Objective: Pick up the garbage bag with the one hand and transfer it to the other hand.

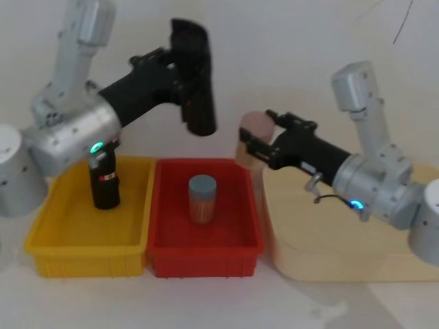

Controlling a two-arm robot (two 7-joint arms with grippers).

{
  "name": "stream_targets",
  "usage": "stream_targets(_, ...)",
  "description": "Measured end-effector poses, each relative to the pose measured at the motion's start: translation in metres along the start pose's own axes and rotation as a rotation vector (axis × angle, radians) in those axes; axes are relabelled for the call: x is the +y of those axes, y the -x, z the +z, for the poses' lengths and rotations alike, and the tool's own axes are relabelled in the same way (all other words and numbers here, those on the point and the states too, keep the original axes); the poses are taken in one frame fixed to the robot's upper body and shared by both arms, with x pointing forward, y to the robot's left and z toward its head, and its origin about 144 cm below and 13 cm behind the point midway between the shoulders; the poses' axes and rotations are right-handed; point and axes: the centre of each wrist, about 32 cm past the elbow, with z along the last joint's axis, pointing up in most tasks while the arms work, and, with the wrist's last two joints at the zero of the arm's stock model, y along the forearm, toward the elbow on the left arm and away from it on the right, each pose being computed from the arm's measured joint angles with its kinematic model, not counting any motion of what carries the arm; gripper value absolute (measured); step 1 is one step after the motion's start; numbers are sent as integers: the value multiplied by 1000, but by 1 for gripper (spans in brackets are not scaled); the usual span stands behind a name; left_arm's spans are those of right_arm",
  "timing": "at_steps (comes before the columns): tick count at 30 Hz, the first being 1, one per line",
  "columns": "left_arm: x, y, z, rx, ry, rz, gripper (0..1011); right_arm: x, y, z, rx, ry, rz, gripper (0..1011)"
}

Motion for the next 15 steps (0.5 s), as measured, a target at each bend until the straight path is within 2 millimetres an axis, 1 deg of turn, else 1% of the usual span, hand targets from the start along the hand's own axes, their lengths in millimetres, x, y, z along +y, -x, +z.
stream_targets(1,0,0,0,0,0,0,498,-3,-1,2,-6,-1,-11,651)
stream_targets(3,-16,2,2,7,17,-39,498,-9,-3,3,-14,-1,-30,651)
stream_targets(4,-16,2,2,7,17,-39,498,-14,-4,5,-22,1,-49,651)
stream_targets(5,-27,4,2,13,24,-59,498,-16,-5,5,-26,3,-61,651)
stream_targets(6,-30,4,2,15,27,-67,498,-20,-6,6,-31,4,-71,651)
stream_targets(7,-41,6,1,24,32,-88,498,-25,-8,7,-39,6,-91,650)
stream_targets(10,-56,8,-2,39,34,-112,498,-34,-10,7,-49,19,-125,651)
stream_targets(13,-79,12,-10,66,29,-149,498,-46,-14,7,-65,38,-177,651)
stream_targets(15,-86,13,-13,76,24,-159,498,-52,-16,6,-74,50,-201,651)
